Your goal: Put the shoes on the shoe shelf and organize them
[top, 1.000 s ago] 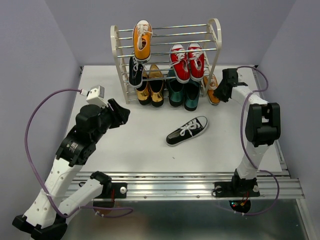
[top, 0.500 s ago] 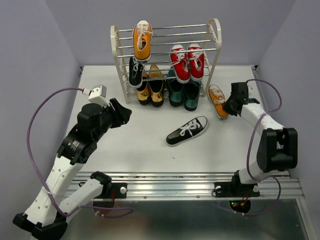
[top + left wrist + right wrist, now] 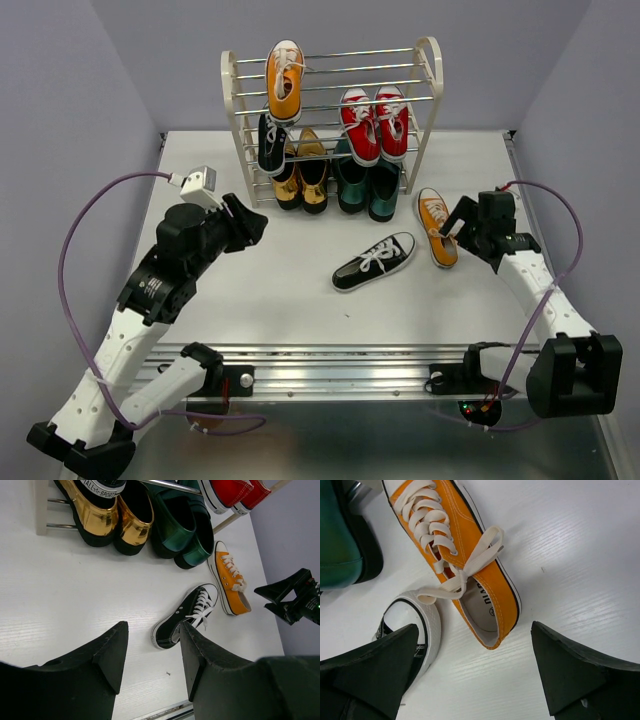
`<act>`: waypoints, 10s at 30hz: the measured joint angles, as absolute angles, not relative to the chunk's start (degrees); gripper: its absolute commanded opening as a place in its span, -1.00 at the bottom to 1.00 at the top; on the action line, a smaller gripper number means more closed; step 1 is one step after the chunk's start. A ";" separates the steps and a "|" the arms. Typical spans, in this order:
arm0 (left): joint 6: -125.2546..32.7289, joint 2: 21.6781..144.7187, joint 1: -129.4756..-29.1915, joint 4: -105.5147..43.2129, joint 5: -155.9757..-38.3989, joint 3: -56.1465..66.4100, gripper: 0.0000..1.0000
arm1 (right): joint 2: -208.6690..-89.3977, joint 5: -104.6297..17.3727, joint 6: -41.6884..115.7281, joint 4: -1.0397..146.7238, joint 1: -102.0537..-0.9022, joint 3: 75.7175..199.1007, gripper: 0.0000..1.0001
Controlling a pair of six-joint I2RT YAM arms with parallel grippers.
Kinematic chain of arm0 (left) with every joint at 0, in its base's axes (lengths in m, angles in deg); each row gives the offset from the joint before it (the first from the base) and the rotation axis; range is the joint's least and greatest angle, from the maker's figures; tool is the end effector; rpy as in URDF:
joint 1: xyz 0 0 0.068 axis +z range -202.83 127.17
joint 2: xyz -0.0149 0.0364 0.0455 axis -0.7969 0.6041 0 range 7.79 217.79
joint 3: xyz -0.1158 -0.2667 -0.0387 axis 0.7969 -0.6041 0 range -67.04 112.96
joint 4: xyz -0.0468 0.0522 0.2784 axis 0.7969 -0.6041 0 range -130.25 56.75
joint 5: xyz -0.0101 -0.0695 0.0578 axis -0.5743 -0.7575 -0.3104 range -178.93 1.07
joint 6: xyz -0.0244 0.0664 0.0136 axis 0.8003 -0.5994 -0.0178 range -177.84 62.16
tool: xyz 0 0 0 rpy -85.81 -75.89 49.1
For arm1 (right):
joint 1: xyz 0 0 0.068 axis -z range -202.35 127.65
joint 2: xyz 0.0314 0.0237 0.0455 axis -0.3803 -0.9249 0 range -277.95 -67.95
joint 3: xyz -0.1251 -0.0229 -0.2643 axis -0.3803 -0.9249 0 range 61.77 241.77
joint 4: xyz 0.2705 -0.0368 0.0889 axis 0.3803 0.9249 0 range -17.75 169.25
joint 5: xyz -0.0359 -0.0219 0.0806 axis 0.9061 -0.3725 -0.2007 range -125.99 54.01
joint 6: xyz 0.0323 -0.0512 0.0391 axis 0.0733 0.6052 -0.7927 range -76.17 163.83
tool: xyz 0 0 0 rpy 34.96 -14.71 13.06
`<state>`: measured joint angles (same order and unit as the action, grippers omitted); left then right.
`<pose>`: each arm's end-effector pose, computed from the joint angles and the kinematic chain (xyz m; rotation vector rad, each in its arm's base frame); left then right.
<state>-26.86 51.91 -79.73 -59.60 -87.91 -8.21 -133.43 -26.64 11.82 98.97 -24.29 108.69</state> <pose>0.1736 -0.0869 0.4122 -0.0785 1.8283 -0.7074 0.2724 -0.0005 0.2488 0.6857 2.2477 0.0984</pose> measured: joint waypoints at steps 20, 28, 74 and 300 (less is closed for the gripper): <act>-26.07 54.77 -79.73 -58.29 -90.49 -10.40 0.11 | -140.48 -33.68 13.99 98.81 -24.29 103.75 0.94; -26.53 57.64 -79.73 -57.07 -91.52 -10.40 0.11 | -142.21 -33.42 13.97 97.13 -24.29 103.77 0.95; -28.96 68.24 -79.73 -49.31 -92.87 -12.69 0.05 | -147.04 -34.10 14.73 95.60 -24.29 104.63 0.99; 11.59 103.34 -88.36 -53.72 -56.00 22.13 -1.00 | -117.47 -30.36 14.45 121.22 -30.30 117.13 1.00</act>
